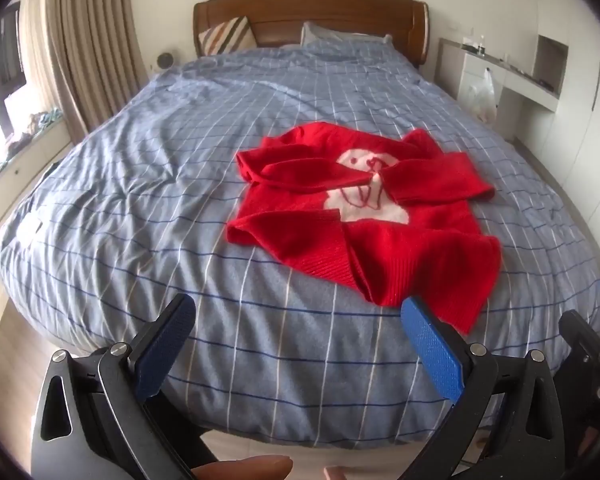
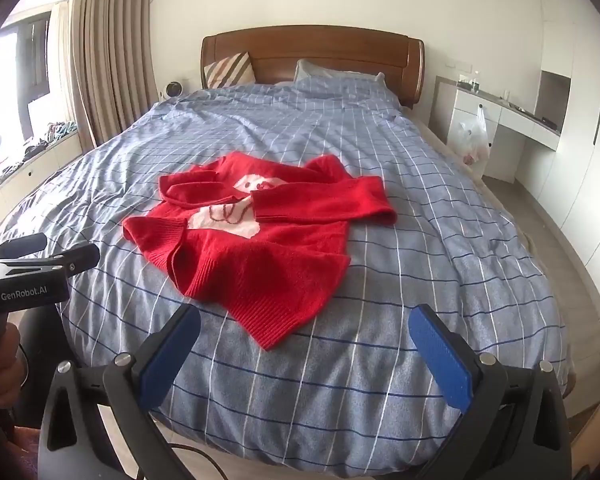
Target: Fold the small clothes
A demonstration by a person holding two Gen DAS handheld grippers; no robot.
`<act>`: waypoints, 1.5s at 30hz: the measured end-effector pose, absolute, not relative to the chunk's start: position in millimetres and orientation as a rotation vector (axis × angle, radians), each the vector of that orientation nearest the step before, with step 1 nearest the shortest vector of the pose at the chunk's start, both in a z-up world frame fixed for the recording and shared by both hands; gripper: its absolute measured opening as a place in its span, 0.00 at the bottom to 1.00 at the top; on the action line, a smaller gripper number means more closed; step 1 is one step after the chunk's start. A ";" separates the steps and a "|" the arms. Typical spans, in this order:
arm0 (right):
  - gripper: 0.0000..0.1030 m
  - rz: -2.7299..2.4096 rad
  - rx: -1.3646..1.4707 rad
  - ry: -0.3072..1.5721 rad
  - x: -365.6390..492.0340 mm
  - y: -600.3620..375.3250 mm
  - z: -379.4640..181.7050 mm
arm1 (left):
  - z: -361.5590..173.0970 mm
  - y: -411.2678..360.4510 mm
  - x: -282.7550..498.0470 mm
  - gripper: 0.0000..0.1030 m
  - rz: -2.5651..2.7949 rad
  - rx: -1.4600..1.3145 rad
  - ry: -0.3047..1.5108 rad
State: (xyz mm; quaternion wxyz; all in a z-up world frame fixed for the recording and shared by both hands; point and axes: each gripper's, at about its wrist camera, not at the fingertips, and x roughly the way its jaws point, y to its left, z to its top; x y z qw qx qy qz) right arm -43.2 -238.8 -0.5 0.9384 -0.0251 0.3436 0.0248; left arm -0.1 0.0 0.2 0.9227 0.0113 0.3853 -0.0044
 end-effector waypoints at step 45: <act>0.05 0.347 0.426 0.908 15.8 -276.6 -117.6 | -23.0 44.4 5.4 1.00 -0.020 -0.050 0.852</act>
